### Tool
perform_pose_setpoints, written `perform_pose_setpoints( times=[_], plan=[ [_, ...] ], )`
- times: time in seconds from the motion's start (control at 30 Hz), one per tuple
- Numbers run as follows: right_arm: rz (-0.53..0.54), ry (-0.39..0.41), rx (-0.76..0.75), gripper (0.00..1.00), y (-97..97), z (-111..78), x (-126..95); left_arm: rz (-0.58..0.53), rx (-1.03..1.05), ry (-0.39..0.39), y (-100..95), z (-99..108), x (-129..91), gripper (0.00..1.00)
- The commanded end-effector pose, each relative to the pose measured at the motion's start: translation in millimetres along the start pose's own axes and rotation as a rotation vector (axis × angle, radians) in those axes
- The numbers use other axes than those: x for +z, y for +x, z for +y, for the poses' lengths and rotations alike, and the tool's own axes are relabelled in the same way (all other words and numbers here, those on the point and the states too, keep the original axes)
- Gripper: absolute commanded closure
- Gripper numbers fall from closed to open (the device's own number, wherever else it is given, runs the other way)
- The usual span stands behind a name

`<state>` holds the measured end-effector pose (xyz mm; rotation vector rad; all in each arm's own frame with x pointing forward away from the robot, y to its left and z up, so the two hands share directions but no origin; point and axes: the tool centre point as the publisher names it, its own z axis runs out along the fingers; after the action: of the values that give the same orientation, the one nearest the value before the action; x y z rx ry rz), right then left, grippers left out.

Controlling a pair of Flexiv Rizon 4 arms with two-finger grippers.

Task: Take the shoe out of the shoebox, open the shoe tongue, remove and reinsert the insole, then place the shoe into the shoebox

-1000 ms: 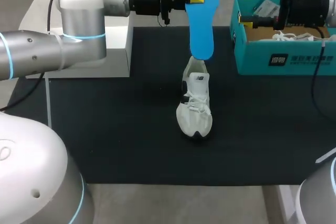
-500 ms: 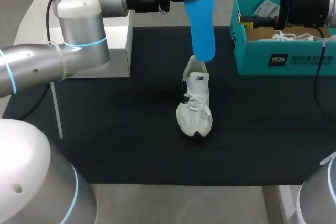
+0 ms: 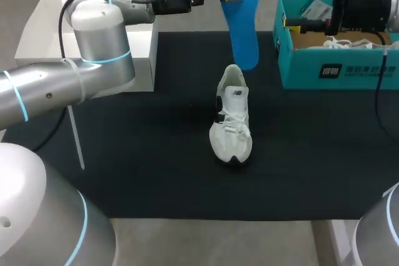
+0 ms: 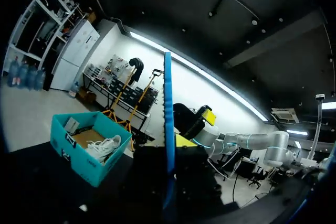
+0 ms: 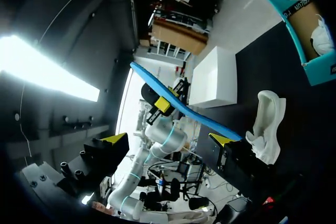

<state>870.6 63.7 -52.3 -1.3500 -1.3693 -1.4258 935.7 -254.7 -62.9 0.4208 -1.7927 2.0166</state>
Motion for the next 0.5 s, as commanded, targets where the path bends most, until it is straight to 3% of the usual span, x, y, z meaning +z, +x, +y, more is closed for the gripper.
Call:
perform_pose_setpoints(
  times=[0.03,0.4,0.5],
  plan=[
    [-0.001,-0.002,0.001,0.0,-0.2,-0.1,1.8,0.129,0.836,0.092,-3.9,0.0,2.2,1.0],
    [-0.001,-0.002,0.001,0.0,-0.2,-0.1,1.8,0.129,0.836,0.092,-3.9,0.0,2.2,1.0],
    [-0.001,-0.002,0.001,0.0,-0.2,-0.1,1.8,0.156,1.189,0.089,-7.5,-0.7,4.4,1.0]
  ],
)
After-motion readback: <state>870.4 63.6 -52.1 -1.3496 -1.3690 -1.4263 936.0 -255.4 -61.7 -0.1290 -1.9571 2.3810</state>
